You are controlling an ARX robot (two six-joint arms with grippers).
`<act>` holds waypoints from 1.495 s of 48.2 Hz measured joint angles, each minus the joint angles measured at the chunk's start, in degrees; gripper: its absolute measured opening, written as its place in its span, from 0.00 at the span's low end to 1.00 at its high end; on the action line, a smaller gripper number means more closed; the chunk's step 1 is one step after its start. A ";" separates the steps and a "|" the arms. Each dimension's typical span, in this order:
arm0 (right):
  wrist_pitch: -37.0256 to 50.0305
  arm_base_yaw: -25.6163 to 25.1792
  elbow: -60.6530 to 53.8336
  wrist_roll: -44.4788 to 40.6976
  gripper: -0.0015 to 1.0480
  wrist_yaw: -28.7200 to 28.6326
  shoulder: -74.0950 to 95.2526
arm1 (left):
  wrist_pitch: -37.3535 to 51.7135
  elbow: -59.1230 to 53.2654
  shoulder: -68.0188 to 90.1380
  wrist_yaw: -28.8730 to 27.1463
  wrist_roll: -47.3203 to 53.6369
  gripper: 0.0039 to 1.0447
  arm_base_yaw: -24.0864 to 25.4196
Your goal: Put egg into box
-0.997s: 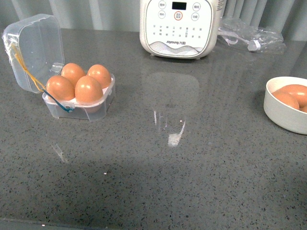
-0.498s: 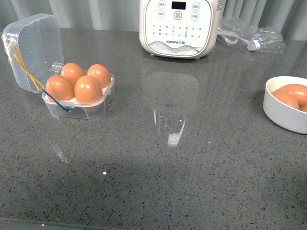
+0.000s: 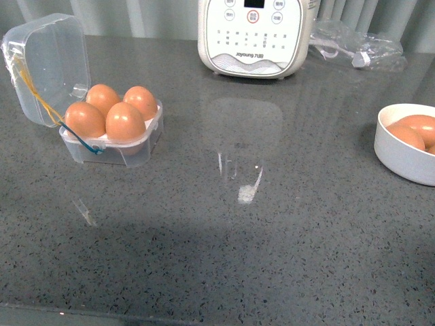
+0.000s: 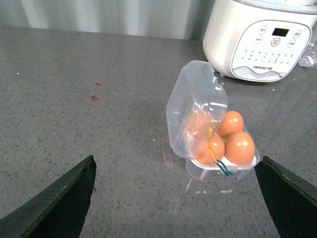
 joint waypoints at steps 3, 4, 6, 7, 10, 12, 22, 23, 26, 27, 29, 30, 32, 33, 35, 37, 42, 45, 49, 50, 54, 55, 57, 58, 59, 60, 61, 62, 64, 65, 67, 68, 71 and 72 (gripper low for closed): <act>0.00 0.00 0.00 0.00 0.93 0.00 0.00 | 2.03 2.05 5.11 0.07 0.11 0.94 0.28; 0.00 0.00 0.00 0.00 0.93 0.00 0.00 | 2.84 2.64 6.95 -0.26 0.33 0.94 0.35; 0.00 0.00 0.00 0.00 0.93 0.00 0.00 | 3.93 3.48 9.60 -0.39 0.81 0.94 0.48; 0.00 0.00 0.00 0.00 0.93 0.00 0.00 | 4.70 4.00 11.26 -0.59 1.25 0.94 0.63; 0.00 0.00 0.00 0.00 0.93 0.00 0.00 | 7.43 5.81 16.63 -1.86 2.56 0.94 1.20; 0.00 0.00 0.00 0.00 0.93 0.00 0.00 | 8.37 7.10 19.47 -2.19 2.89 0.94 1.86; 0.00 0.00 0.00 0.00 0.93 0.00 0.00 | 12.74 14.03 30.75 -5.84 6.38 0.94 5.38; 0.00 0.00 0.00 0.00 0.93 0.00 0.00 | 12.72 14.82 31.61 -5.99 6.47 0.94 5.64; 0.00 0.00 0.00 0.00 0.93 0.00 0.00 | 12.46 16.96 33.62 -5.95 6.67 0.94 6.19; 0.00 0.00 0.00 0.00 0.93 0.00 0.00 | 12.33 17.22 33.77 -5.92 6.67 0.94 6.19; 0.00 0.00 0.00 0.00 0.93 0.00 0.00 | 11.52 18.12 34.10 -5.11 6.16 0.94 6.19; 0.00 0.00 0.00 0.00 0.93 0.00 0.00 | 11.02 18.60 34.10 -4.55 5.75 0.94 6.01; 0.00 0.00 0.00 0.00 0.93 0.00 0.00 | 10.51 19.12 34.05 -4.15 5.07 0.94 5.46; 0.00 0.00 0.00 0.00 0.93 0.00 0.00 | 10.25 19.34 33.97 -3.87 4.72 0.94 5.16; 0.00 0.00 0.00 0.00 0.93 0.00 0.00 | 9.79 19.74 33.79 -3.21 3.78 0.94 4.15; 0.00 0.00 0.00 0.00 0.93 0.00 0.00 | 9.79 19.82 33.75 -3.26 3.72 0.94 3.39; 0.00 0.00 0.00 0.00 0.93 0.00 0.00 | 9.79 19.93 33.77 -3.43 3.54 0.94 1.40; 0.00 0.00 0.00 0.00 0.93 0.00 0.00 | 9.79 19.93 33.83 -3.78 3.56 0.94 0.00; 0.00 0.00 0.00 0.00 0.93 0.00 0.00 | 9.94 19.93 33.92 -4.72 3.61 0.94 -1.31; 0.00 0.00 0.00 0.00 0.93 0.00 0.00 | 9.94 19.93 33.92 -4.76 3.61 0.94 -1.75; 0.00 0.00 0.00 0.00 0.93 0.00 0.00 | 10.38 19.91 33.94 -5.22 3.65 0.94 -3.06; 0.00 0.00 0.00 0.00 0.93 0.00 0.00 | 10.43 19.91 33.94 -5.25 3.58 0.94 -3.48; 0.00 0.00 0.00 0.00 0.93 0.00 0.00 | 10.45 19.87 33.94 -5.31 3.37 0.94 -4.11; 0.00 0.00 0.00 0.00 0.93 0.00 0.00 | 10.47 19.85 33.94 -5.40 3.34 0.94 -4.33; 0.00 0.00 0.00 0.00 0.93 0.00 0.00 | 10.54 19.80 33.94 -5.68 3.23 0.94 -4.79; 0.00 0.00 0.00 0.00 0.93 0.00 0.00 | 10.60 19.74 33.94 -5.79 3.10 0.94 -5.01; 0.00 0.00 0.00 0.00 0.93 0.00 0.00 | 10.75 19.61 33.94 -5.90 3.02 0.94 -5.46; 0.00 0.00 0.00 0.00 0.93 0.00 0.00 | 10.78 19.52 33.94 -5.97 2.97 0.94 -5.66; 0.00 0.00 0.00 0.00 0.93 0.00 0.00 | 10.82 19.21 33.90 -6.21 2.56 0.94 -6.60; 0.00 0.00 0.00 0.00 0.93 0.00 0.00 | 10.82 19.10 33.83 -6.25 2.45 0.94 -6.82; 0.00 0.00 0.00 0.00 0.93 0.00 0.00 | 10.82 18.78 33.68 -6.34 2.27 0.94 -7.56; 0.00 0.00 0.00 0.00 0.93 0.00 0.00 | 10.82 18.49 33.53 -6.36 2.19 0.94 -8.09; 0.00 0.00 0.00 0.00 0.93 0.00 0.00 | 10.82 17.81 33.05 -6.62 2.05 0.94 -9.46; 0.00 0.00 0.00 0.00 0.93 0.00 0.00 | 10.82 17.51 32.81 -6.71 2.05 0.94 -10.03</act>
